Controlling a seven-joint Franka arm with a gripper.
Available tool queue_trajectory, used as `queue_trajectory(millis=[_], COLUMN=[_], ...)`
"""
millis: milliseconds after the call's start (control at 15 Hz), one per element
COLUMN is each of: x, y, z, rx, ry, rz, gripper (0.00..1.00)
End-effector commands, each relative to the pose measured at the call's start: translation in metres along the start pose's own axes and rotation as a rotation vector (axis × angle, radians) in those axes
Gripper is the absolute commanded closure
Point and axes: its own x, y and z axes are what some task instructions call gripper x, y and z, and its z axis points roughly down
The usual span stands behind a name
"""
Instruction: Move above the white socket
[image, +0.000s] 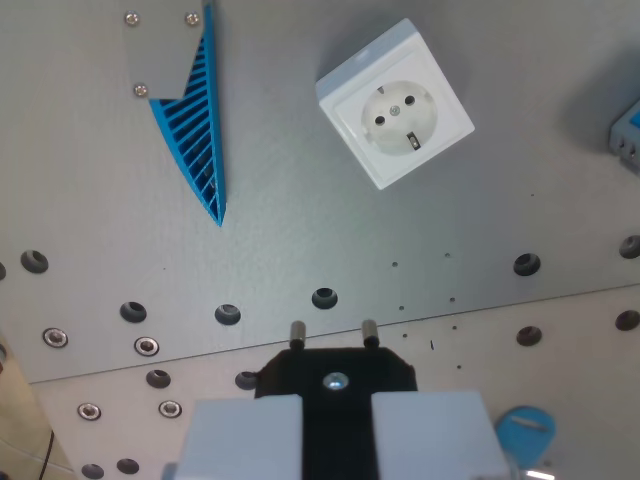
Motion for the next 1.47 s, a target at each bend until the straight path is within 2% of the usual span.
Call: queue_trajectory(millis=[67,800,1467], x=[0.000,0.000,0.002], y=[0.000,0.001,0.007], z=[0.000,0.004,0.024], rx=[0.000,0.003,0.014], ry=[0.000,0.001,0.036], rz=[0.000,-0.043,-0.149], gripper=[1.00,1.00,1.00])
